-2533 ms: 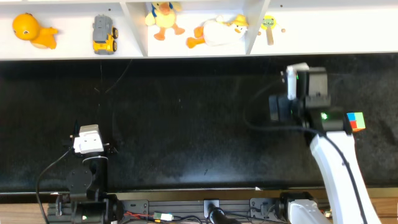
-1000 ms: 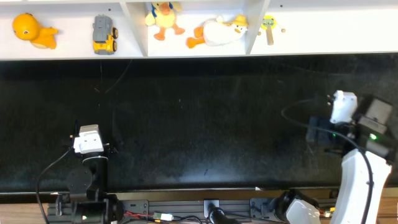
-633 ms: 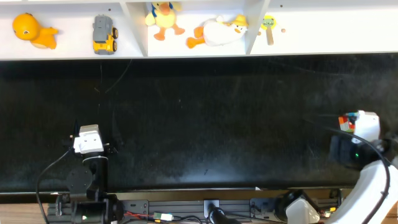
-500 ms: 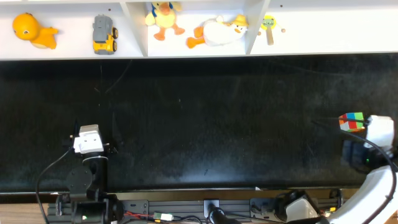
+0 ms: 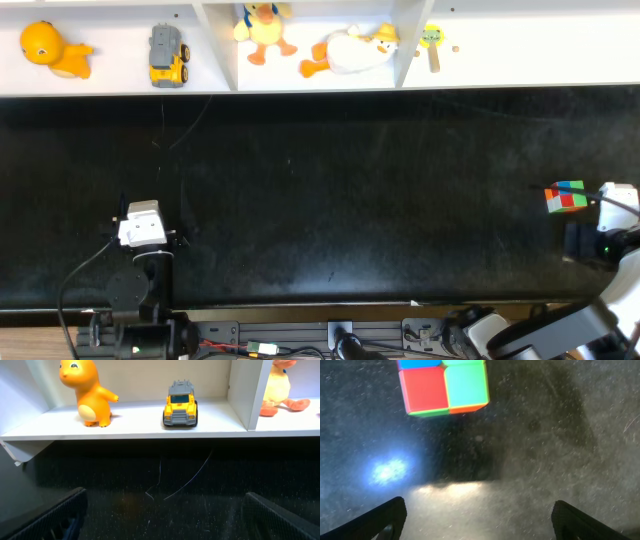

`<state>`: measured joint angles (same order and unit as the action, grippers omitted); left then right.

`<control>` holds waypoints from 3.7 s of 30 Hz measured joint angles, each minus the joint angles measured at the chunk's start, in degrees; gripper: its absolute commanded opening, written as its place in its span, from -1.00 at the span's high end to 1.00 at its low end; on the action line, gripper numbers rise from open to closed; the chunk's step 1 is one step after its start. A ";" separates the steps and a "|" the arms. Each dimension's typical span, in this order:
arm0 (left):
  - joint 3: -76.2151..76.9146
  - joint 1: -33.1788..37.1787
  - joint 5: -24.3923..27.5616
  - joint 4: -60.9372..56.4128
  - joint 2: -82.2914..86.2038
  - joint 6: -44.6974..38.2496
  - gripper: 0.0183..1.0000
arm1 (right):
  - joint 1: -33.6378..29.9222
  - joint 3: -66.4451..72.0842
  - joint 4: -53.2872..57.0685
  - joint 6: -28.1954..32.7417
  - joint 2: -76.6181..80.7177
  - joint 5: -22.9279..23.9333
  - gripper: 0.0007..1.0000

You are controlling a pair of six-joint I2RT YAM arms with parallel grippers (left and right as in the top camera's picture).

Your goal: Store Toys

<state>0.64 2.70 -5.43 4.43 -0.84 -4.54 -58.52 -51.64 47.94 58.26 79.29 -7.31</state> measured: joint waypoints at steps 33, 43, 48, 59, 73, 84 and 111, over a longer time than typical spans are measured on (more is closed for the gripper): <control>0.00 0.00 0.00 0.02 0.00 0.00 -1.00 | 4.24 -3.48 -5.05 -5.88 7.50 -15.67 -1.00; -0.02 0.00 0.00 0.02 0.00 0.00 -1.00 | 4.55 -3.48 -5.40 -9.44 9.51 -16.44 -1.00; 0.00 0.00 0.00 0.02 0.00 0.00 -1.00 | 6.14 -3.48 -5.05 -10.05 10.86 -15.19 -0.99; 0.00 0.00 0.00 0.02 0.00 0.00 -1.00 | 7.69 -3.50 -6.32 -10.56 11.32 -12.11 -0.13; 0.00 0.00 0.00 0.02 0.00 0.00 -1.00 | 7.74 -3.67 -6.34 -10.27 11.32 -10.08 0.21; 0.00 0.00 0.00 0.00 0.00 0.00 -1.00 | 14.08 -6.54 -8.74 -11.80 8.24 -8.76 0.24; 0.00 0.00 0.00 0.00 0.00 0.00 -1.00 | 25.88 -34.93 -10.60 -19.37 22.49 -8.74 0.25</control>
<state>0.64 2.70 -5.43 4.43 -0.84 -4.54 -32.64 -86.56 37.34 38.89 101.78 -16.05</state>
